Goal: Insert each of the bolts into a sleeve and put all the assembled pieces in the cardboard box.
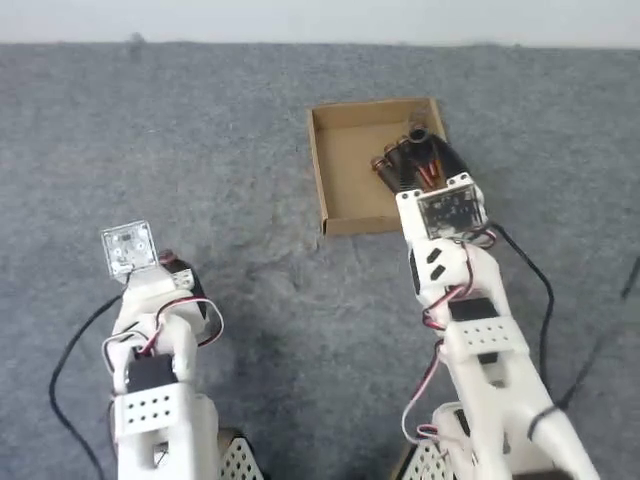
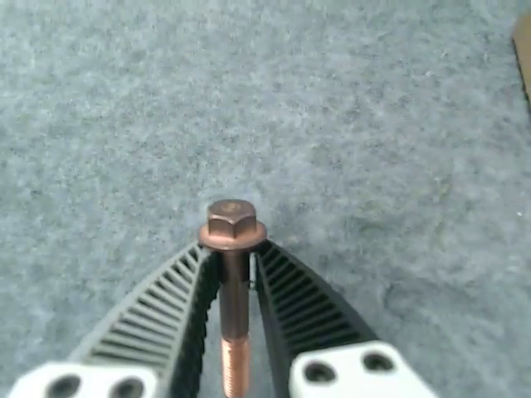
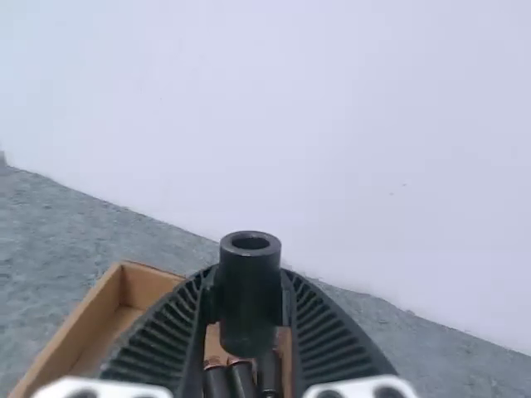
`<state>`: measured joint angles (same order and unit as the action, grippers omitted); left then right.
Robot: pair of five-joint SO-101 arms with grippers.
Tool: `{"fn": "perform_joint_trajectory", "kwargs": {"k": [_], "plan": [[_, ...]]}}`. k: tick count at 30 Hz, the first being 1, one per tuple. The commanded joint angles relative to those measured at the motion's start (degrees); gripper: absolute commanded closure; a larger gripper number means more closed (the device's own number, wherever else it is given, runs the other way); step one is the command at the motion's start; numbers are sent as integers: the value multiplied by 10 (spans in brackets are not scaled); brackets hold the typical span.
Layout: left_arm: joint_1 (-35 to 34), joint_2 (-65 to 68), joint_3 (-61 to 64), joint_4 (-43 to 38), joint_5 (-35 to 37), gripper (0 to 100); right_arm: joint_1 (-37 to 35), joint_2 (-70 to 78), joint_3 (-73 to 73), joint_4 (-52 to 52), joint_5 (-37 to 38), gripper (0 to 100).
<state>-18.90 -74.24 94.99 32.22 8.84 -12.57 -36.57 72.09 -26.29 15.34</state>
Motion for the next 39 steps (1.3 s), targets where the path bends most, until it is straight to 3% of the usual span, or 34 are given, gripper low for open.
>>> {"fn": "perform_joint_trajectory", "kwargs": {"k": [1, 12, 17, 24, 31, 39], "plan": [[-2, -55, 7, -13, -8, 989, -6, 115, -63, -113, 4, 992], [1, -144, 19, 62, -8, 989, -39, 376, -97, -454, 4, 992], [1, -164, 20, 74, -8, 989, -65, 429, -97, -572, -63, 992], [2, -164, 20, 74, -8, 989, -110, 453, -52, -571, -119, 992], [2, -164, 20, 74, -9, 988, -207, 449, 33, -571, -124, 993], [2, -164, 20, 73, -9, 988, -238, 453, 118, -634, -124, 993]]}}
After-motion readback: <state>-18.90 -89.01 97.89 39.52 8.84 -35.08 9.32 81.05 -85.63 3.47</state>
